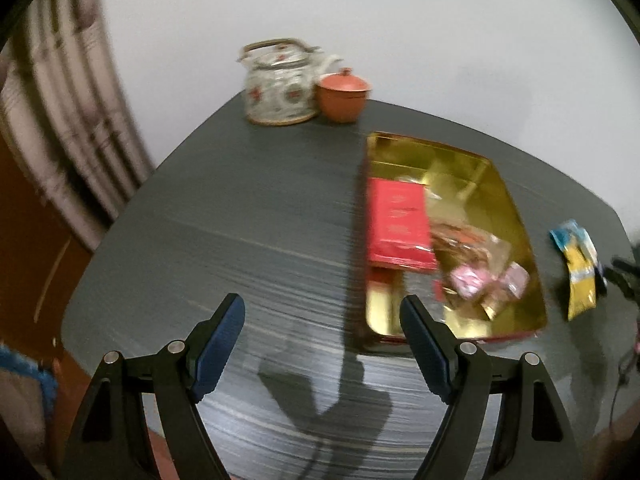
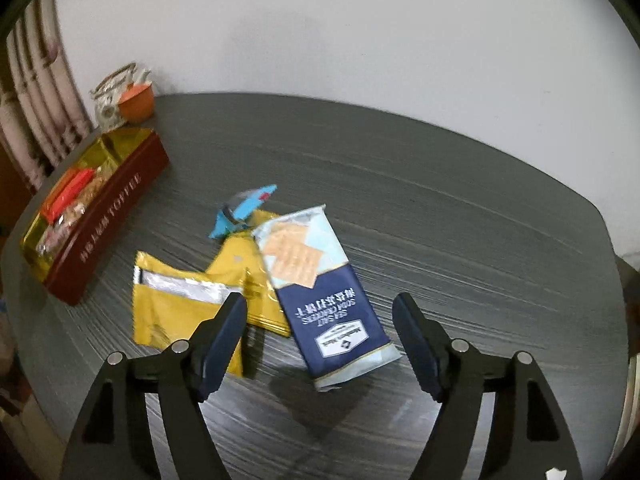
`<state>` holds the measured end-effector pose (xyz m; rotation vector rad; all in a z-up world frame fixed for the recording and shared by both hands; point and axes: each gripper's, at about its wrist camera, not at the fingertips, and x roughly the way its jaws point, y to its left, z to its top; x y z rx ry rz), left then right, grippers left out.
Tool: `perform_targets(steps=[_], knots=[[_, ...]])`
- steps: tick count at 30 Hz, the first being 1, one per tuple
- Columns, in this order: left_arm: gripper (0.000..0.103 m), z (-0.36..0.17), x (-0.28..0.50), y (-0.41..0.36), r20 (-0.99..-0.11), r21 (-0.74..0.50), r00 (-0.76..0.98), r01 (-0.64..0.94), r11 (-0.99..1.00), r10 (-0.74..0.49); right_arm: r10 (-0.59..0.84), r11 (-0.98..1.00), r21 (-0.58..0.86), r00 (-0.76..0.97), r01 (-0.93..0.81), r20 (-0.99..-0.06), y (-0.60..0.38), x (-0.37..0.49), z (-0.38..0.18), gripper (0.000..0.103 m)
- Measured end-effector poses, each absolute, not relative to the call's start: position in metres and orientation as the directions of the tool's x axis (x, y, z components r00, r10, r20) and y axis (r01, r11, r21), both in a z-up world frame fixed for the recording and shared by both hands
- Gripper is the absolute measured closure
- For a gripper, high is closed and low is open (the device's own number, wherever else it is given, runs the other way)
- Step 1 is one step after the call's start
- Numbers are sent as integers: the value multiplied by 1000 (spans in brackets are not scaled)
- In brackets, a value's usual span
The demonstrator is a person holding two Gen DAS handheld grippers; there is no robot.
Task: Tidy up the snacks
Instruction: 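Move the open right gripper toward the blue soda cracker bag, then grasp the blue soda cracker bag with the right gripper while the left gripper grasps the yellow silver-striped bag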
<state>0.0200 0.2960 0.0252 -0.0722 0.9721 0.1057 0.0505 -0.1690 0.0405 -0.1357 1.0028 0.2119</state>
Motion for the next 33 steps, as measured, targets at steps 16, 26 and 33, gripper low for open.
perform_targets(steps=[16, 26, 33], knots=[[23, 40, 30, 166, -830, 28, 539, 299, 954, -145, 284, 937, 145, 451, -318, -846, -198, 65, 10, 47], [23, 15, 71, 50, -850, -15, 433, 549, 836, -300, 182, 974, 81, 512, -213, -839, -220, 40, 8, 53], [23, -1, 95, -7, -866, -50, 335, 682, 730, -372, 72, 997, 37, 562, -74, -824, -242, 10, 5, 53]])
